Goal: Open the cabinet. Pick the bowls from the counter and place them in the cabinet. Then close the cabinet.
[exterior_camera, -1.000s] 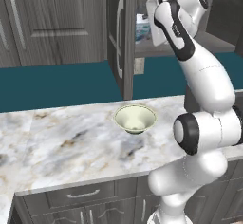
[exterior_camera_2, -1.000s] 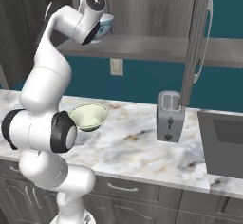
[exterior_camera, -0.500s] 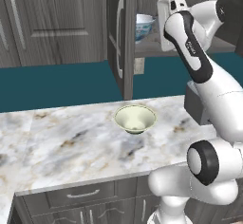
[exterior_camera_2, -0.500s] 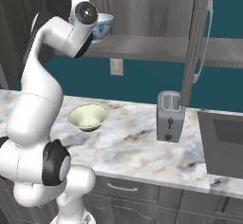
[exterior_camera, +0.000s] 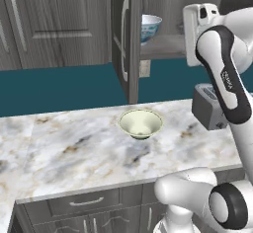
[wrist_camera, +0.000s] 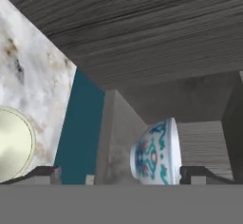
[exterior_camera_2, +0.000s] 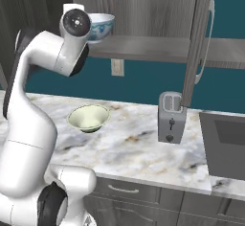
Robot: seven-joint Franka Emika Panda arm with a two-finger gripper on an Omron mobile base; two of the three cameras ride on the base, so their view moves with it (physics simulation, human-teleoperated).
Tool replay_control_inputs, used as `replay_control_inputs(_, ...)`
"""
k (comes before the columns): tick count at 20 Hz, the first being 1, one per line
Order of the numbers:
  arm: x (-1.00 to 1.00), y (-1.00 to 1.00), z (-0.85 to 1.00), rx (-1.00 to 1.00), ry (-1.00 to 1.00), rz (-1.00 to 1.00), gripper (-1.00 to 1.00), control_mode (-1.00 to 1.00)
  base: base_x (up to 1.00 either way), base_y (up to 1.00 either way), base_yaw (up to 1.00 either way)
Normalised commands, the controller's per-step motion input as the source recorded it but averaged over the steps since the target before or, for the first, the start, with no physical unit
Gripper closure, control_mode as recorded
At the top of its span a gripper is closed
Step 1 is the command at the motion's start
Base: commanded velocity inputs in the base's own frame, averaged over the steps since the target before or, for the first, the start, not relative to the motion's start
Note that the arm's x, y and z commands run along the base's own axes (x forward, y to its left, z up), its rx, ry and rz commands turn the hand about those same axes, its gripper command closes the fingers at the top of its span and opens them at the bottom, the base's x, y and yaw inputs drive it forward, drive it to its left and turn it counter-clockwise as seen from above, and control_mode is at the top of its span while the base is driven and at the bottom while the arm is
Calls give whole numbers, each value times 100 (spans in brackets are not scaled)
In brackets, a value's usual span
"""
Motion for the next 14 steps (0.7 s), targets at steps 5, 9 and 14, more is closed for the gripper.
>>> replay_control_inputs(5,-96,0,-28,0,5,-4,-100,-100,0,0,0)
replay_control_inputs(9,-87,-1,-25,0,7,-5,-100,-100,0,0,0)
replay_control_inputs(14,-67,0,-26,0,14,-9,-100,-100,0,0,0)
